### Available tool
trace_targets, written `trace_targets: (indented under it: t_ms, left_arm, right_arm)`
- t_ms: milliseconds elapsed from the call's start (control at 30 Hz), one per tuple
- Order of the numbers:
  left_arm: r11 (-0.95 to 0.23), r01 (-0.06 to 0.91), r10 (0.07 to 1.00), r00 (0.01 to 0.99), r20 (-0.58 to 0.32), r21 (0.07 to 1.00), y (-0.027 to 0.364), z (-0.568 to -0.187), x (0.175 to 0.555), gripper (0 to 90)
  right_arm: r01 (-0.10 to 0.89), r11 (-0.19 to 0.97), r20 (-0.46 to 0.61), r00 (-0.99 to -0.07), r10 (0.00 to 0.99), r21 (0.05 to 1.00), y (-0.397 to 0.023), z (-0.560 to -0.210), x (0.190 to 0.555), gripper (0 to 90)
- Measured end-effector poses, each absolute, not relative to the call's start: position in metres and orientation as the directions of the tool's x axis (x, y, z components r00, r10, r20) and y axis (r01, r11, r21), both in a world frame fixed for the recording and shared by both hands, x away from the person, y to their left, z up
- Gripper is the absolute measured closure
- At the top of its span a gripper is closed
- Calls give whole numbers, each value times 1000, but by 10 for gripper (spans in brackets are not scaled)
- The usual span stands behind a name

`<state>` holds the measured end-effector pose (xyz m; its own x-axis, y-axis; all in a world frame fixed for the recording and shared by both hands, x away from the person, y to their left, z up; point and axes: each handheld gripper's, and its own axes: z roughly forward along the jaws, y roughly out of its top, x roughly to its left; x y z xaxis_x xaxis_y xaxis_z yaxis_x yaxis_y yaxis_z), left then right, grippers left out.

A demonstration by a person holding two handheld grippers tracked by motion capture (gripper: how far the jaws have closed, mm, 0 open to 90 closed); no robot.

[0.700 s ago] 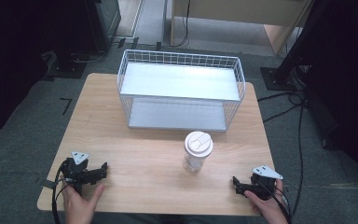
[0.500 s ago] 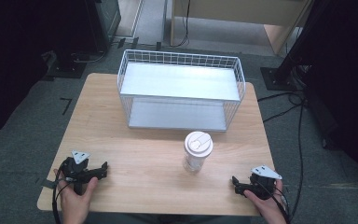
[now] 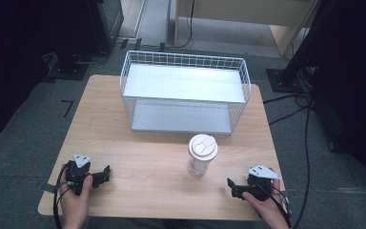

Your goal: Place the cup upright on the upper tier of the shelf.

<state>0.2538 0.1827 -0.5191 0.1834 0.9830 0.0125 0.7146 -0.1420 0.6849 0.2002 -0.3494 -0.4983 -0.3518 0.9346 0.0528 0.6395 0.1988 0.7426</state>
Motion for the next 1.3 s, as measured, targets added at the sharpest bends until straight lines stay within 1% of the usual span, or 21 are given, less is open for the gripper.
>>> trace_targets:
  t_ms: [100,300,467,700,900,1133,1267,1300]
  left_arm:
    - [-142,714,983,183,12,685,183,-519,254,0]
    - [-142,715,983,183,12,685,183,-519,254,0]
    - [-142,715,983,183,12,685,183,-519,254,0]
    - [-142,715,983,183,12,685,183,-519,254,0]
    - [-142,714,983,183,12,685,183,-519,254,0]
    - [-142,715,983,183,12,685,183,-519,254,0]
    - [-142,715,983,183,12,685,183,-519,254,0]
    - [-142,715,983,183,12,685,183,-519,254,0]
  right_arm:
    - [614,230,51,-405,913,755,-331,-491,205,0]
    - [595,239,74,-453,888,767,-315,-484,205,0]
    - [590,235,82,-460,884,773,-304,-481,205,0]
    - [588,196,143,-480,866,785,-290,-473,212,0]
    - [550,207,135,-516,846,809,-275,-465,216,0]
    - [499,171,153,-543,825,850,-258,-455,221,6]
    - [470,147,140,-522,841,870,-248,-452,225,8]
    - [464,129,146,-511,847,876,-246,-452,225,26]
